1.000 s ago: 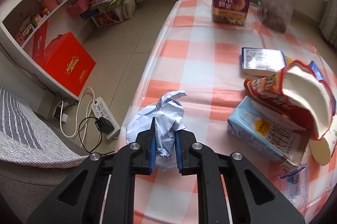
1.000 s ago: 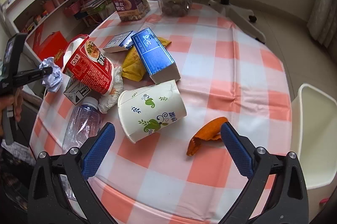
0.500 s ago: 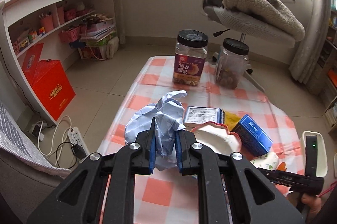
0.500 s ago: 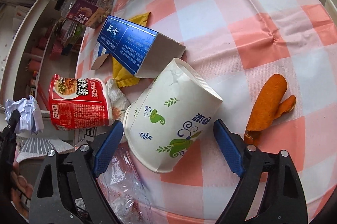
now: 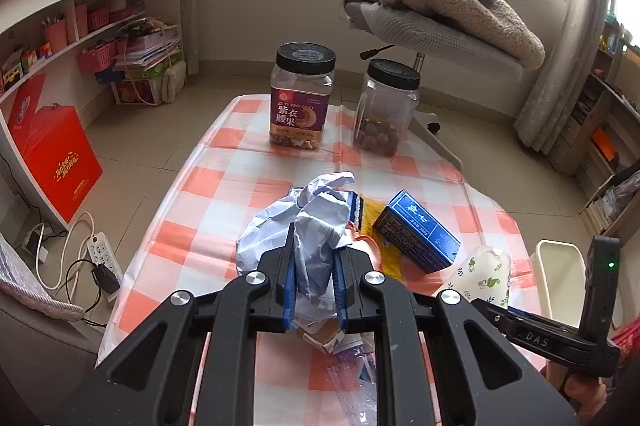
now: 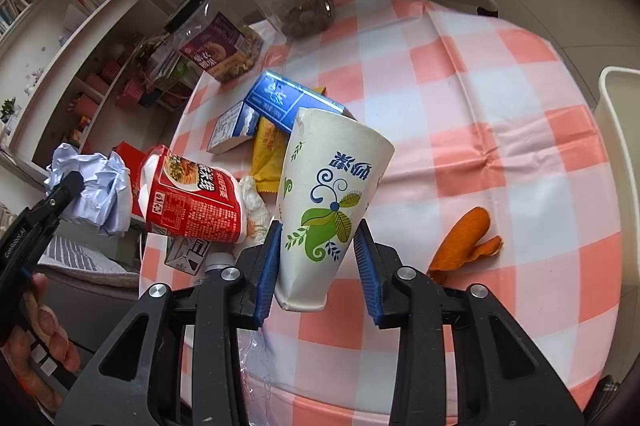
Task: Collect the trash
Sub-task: 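Open the right tool over the white bin while the left tool releases the paper ball there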
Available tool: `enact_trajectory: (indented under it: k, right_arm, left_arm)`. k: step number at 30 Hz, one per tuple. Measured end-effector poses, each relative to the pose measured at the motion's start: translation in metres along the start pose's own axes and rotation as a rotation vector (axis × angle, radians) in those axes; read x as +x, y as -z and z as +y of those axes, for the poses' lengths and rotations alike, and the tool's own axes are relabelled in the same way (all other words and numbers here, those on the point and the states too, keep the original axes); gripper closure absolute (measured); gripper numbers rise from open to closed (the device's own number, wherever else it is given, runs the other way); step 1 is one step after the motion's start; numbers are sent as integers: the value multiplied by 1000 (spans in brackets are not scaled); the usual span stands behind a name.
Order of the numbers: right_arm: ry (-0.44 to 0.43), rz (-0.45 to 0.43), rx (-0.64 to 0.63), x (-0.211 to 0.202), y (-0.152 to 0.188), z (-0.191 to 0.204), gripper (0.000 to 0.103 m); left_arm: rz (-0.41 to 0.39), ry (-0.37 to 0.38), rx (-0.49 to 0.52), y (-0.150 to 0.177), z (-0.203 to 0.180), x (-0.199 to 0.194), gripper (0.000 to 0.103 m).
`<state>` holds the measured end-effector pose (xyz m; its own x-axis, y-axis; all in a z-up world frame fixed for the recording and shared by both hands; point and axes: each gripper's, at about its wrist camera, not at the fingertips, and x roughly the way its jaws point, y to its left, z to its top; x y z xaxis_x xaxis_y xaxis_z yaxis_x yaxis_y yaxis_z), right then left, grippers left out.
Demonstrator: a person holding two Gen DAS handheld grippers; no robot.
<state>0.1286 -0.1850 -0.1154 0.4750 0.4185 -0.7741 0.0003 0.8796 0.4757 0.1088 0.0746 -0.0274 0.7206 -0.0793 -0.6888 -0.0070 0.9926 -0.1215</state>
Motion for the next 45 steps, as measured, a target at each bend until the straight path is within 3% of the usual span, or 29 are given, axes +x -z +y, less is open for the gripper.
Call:
enact_trajectory:
  k: [12, 22, 27, 31, 33, 34, 35, 37, 45]
  right_arm:
    - [75, -228, 32, -89, -21, -54, 68]
    - [367, -414, 21, -165, -25, -112, 67]
    - [623, -429, -87, -182, -26, -124, 65]
    - [774, -309, -135, -172, -27, -145, 56]
    - [802, -321, -99, -178, -26, -154, 45]
    - [813, -340, -81, -184, -27, -157, 23]
    - [829, -383, -60, -192, -27, -160, 7]
    - [853, -467, -28, -212, -24, -164, 7]
    - [859, -587, 112, -251, -27, -188, 7]
  left_arm:
    - [-15, 116, 95, 11, -71, 6, 88]
    - [-18, 211, 221, 28, -146, 13, 88]
    - [19, 258, 249, 40, -184, 21, 88]
    - [55, 307, 240, 48, -218, 29, 88]
    - [79, 340, 228, 51, -237, 35, 88]
    - [90, 355, 222, 53, -246, 37, 88]
    - [102, 371, 214, 54, -255, 40, 88]
    - [128, 407, 193, 55, -274, 45, 88]
    - [217, 500, 146, 63, -329, 58, 88]
